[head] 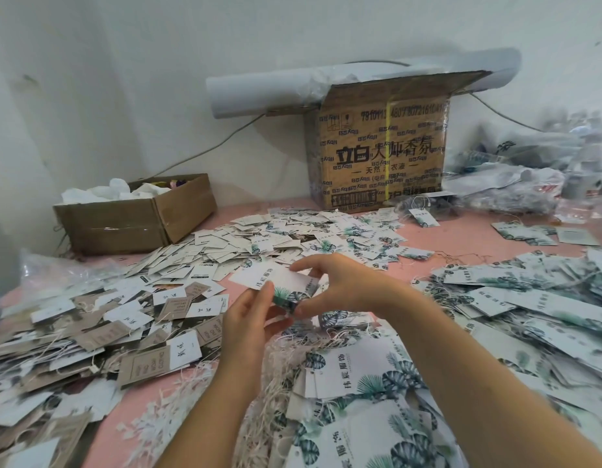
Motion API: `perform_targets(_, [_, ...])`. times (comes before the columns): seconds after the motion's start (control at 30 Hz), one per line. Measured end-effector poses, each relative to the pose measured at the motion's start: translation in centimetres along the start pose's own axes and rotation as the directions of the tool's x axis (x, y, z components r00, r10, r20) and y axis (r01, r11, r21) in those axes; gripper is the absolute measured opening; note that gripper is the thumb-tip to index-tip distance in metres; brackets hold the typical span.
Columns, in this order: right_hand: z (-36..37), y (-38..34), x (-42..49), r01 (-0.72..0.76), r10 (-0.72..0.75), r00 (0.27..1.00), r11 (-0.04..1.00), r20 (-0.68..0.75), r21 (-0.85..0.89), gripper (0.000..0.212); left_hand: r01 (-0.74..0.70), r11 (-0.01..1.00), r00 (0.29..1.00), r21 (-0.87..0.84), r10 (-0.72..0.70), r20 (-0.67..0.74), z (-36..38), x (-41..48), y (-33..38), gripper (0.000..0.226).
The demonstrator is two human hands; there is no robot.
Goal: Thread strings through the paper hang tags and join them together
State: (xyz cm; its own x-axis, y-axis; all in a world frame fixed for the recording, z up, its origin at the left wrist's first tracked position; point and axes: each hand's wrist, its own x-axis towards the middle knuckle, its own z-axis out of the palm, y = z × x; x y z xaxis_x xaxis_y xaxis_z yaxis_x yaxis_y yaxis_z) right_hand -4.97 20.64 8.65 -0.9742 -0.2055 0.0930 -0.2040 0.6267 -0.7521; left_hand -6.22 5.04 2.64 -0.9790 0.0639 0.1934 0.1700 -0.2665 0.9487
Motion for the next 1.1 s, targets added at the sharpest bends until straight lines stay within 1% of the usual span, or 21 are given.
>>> perform_targets(0.07, [0.2,-0.2,0.1,-0.006,0.005,1.000,0.994,0.007,0.109,0.052,-0.006,0.999,1.000,0.036,0.006,0.000,0.1,0.0,0.0,0.019])
perform_targets(0.13, [0.1,-0.3,0.1,-0.032,0.039,0.999,0.974,-0.026,0.224,0.036,0.011,1.000,1.000,-0.010,-0.011,-0.010,0.1,0.1,0.1,0.018])
perform_targets(0.17, [-0.1,-0.2,0.1,-0.047,0.059,0.998,0.963,-0.037,0.264,0.025,0.025,0.999,1.000,-0.042,-0.026,-0.015,0.1,0.2,0.1,0.017])
perform_targets(0.2, [-0.2,-0.1,0.2,-0.066,0.079,0.996,0.956,-0.033,0.285,0.019,0.036,0.997,0.999,-0.063,-0.037,-0.015,0.1,0.3,0.2,0.015])
perform_targets(0.3, [-0.3,0.4,0.1,-0.130,0.127,0.992,0.955,0.028,0.265,0.025,0.041,0.997,0.999,-0.069,-0.042,-0.012,0.1,0.4,0.0,0.015])
perform_targets(0.37, [-0.3,0.6,0.1,-0.139,0.123,0.989,0.960,0.080,0.245,0.026,0.037,0.996,0.999,-0.077,-0.039,-0.028,0.1,0.3,-0.1,0.016])
perform_targets(0.43, [-0.4,0.6,-0.1,-0.120,0.096,0.988,0.972,0.125,0.201,0.021,0.032,0.992,0.998,-0.119,-0.040,-0.058,0.1,0.4,-0.1,0.016])
perform_targets(0.5, [-0.5,0.7,-0.1,-0.104,0.078,0.988,0.973,0.132,0.204,0.013,0.031,0.984,0.995,-0.177,-0.047,-0.088,0.0,0.6,0.0,0.017])
perform_targets(0.6, [-0.3,0.7,0.0,-0.109,0.093,0.992,0.972,0.088,0.206,0.013,0.035,0.974,0.995,-0.224,-0.056,-0.087,0.0,0.7,0.1,0.015])
perform_targets(0.7, [-0.2,1.2,0.4,-0.159,0.162,0.987,0.961,0.003,0.228,0.016,0.029,0.970,0.991,-0.242,-0.059,-0.117,0.0,0.7,0.1,0.017])
perform_targets(0.77, [-0.1,1.8,0.6,-0.211,0.242,0.965,0.942,-0.095,0.261,0.019,0.020,0.965,0.985,-0.260,-0.063,-0.160,-0.3,0.9,0.0,0.020])
perform_targets(0.87, [0.7,2.9,1.0,-0.261,0.338,0.912,0.915,-0.232,0.307,0.020,0.032,0.954,0.973,-0.299,-0.098,-0.210,-0.8,1.1,-0.2,0.021])
perform_targets(0.93, [1.5,3.5,1.4,-0.280,0.364,0.881,0.916,-0.301,0.288,0.021,0.053,0.940,0.964,-0.336,-0.136,-0.228,-1.0,1.2,-0.4,0.018])
perform_targets(1.0, [1.9,4.0,1.6,-0.301,0.371,0.864,0.922,-0.341,0.241,0.026,0.068,0.924,0.961,-0.375,-0.162,-0.225,-0.9,1.3,-0.4,0.022])
perform_targets(1.03, [2.0,4.2,1.7,-0.312,0.373,0.860,0.924,-0.348,0.220,0.030,0.078,0.926,0.963,-0.370,-0.166,-0.212,-0.9,1.3,-0.4,0.025])
perform_targets(1.1, [1.9,4.5,1.8,-0.319,0.364,0.862,0.930,-0.352,0.181,0.040,0.098,0.942,0.972,-0.320,-0.160,-0.173,-0.9,1.3,-0.5,0.023])
